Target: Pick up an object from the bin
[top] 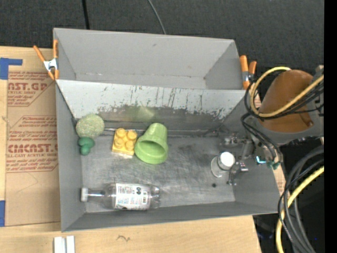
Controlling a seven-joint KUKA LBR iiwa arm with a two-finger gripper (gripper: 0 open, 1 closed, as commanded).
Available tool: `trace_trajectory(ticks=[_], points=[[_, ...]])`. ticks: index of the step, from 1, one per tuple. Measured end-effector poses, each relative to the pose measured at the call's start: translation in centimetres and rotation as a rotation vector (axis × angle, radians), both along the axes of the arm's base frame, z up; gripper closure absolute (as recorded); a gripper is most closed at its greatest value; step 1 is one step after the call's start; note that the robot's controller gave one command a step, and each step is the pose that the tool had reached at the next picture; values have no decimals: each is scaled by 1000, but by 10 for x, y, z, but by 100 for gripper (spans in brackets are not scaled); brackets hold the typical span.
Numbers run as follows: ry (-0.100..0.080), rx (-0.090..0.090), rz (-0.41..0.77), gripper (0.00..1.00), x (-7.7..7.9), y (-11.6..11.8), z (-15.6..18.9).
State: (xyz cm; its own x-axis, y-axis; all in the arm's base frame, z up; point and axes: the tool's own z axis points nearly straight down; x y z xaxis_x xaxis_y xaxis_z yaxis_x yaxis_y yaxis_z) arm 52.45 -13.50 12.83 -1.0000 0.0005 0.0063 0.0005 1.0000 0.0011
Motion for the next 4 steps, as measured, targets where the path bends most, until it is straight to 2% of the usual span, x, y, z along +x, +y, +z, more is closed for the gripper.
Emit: trace_trajectory(ticks=[1, 2, 3, 4], points=[[-7, -1, 1, 0, 2, 0, 4], [-12, -2, 63, 0, -5, -1, -20], [-8, -1, 185, 100, 32, 9, -55], [-8, -1, 185, 100, 32, 9, -55]])
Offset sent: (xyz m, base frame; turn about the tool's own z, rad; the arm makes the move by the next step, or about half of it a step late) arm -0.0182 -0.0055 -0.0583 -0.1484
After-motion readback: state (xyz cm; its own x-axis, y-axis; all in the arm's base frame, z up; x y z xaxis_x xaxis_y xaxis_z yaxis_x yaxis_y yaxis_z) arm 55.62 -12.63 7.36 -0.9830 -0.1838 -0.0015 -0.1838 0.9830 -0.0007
